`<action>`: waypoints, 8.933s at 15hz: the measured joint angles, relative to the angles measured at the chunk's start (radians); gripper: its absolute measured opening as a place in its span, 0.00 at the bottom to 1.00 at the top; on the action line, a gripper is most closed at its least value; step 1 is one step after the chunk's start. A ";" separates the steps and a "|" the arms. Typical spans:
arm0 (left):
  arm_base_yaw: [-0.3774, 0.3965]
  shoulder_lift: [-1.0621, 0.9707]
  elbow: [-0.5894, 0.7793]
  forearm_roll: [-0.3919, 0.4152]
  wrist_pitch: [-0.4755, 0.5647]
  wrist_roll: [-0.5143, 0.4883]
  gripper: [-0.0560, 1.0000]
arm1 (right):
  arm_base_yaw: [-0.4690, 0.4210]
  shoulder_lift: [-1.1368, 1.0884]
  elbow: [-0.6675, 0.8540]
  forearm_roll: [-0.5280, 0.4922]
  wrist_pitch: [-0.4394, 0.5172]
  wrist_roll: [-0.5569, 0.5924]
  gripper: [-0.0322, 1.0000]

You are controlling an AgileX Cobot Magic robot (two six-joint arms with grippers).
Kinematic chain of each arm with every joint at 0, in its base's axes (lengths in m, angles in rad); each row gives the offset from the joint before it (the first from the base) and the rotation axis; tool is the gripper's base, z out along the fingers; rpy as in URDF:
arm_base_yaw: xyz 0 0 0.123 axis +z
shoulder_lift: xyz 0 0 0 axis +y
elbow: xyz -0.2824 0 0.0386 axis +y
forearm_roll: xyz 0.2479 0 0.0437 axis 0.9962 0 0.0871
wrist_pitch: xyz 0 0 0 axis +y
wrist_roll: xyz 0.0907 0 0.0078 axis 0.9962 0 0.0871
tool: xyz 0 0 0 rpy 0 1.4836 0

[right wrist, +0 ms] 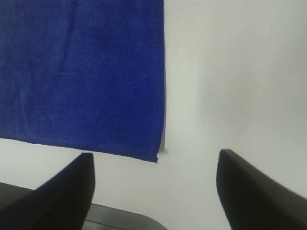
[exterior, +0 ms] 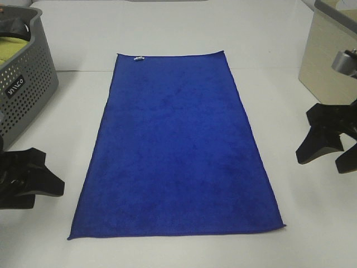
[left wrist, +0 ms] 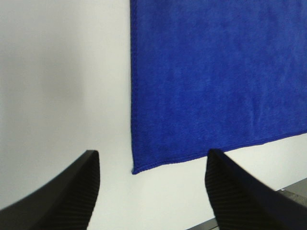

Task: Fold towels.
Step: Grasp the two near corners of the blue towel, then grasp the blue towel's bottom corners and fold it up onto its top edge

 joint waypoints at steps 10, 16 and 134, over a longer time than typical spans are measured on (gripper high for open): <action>-0.139 0.209 -0.012 -0.153 -0.146 0.095 0.65 | -0.121 0.327 -0.003 0.264 0.002 -0.294 0.76; -0.139 0.298 -0.096 -0.216 -0.066 0.120 0.65 | -0.022 0.437 -0.012 0.271 -0.071 -0.296 0.75; -0.201 0.906 -1.357 0.723 0.433 -0.794 0.09 | 0.087 1.088 -1.301 -0.108 0.418 0.187 0.03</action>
